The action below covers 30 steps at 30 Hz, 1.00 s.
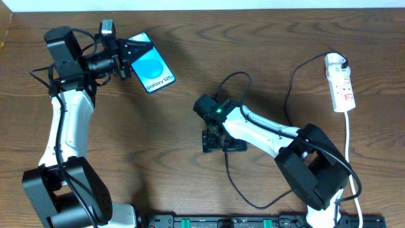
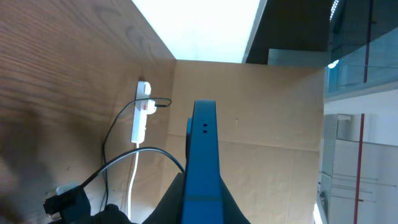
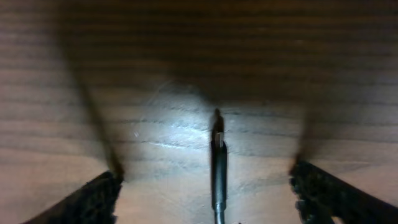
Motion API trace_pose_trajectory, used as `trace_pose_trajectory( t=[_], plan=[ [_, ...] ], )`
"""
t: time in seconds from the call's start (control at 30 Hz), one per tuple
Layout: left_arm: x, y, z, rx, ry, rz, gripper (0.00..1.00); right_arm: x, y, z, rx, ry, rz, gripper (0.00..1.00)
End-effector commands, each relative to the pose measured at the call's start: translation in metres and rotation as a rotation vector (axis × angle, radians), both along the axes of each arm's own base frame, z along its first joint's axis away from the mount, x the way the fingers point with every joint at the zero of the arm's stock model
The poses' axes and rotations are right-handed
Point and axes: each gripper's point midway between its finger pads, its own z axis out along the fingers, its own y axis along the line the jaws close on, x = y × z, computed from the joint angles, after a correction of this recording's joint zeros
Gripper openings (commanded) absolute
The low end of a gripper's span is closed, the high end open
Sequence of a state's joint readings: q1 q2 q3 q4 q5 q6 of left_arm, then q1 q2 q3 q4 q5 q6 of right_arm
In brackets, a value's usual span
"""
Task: Plug charger to phone and switch on socket
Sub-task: 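Grasp the cable plug with the right gripper and lift it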
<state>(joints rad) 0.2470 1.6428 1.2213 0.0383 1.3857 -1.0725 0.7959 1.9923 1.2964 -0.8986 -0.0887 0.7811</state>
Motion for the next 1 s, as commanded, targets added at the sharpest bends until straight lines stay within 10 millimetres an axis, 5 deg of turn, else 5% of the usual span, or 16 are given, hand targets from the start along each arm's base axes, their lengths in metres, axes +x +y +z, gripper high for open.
trace_pose_trajectory(
  t=[0.0, 0.07, 0.23, 0.4, 0.6, 0.7, 0.8, 0.9, 0.97],
  plan=[
    [-0.005, 0.000, 0.009, -0.005, -0.033, -0.024, 0.07, -0.006, -0.006, -0.016, -0.036, 0.025, 0.007, 0.82],
    [-0.005, 0.000, 0.009, -0.005, -0.033, -0.024, 0.08, -0.005, -0.004, -0.016, -0.030, 0.019, 0.007, 0.75],
    [-0.005, 0.000, 0.009, -0.005, -0.033, -0.024, 0.07, -0.004, -0.002, -0.016, -0.024, 0.013, 0.007, 0.28],
    [-0.004, 0.000, 0.009, -0.004, -0.033, -0.024, 0.07, -0.004, -0.002, -0.016, -0.021, 0.016, 0.007, 0.08],
    [-0.005, 0.000, 0.009, -0.005, -0.033, -0.024, 0.07, -0.005, -0.002, -0.016, -0.019, 0.018, 0.007, 0.10],
    [-0.004, 0.000, 0.009, -0.004, -0.033, -0.024, 0.07, -0.006, -0.003, -0.016, -0.024, 0.023, 0.007, 0.43],
    [-0.005, 0.000, 0.009, -0.005, -0.033, -0.024, 0.07, -0.009, -0.005, -0.015, -0.035, 0.034, 0.008, 0.59],
    [-0.004, 0.000, 0.009, -0.004, -0.033, -0.024, 0.08, -0.014, -0.005, -0.015, -0.026, 0.062, 0.006, 0.61],
    [-0.004, 0.000, 0.009, -0.005, -0.033, -0.024, 0.07, -0.015, -0.005, -0.015, -0.027, 0.068, 0.006, 0.50]
  ],
)
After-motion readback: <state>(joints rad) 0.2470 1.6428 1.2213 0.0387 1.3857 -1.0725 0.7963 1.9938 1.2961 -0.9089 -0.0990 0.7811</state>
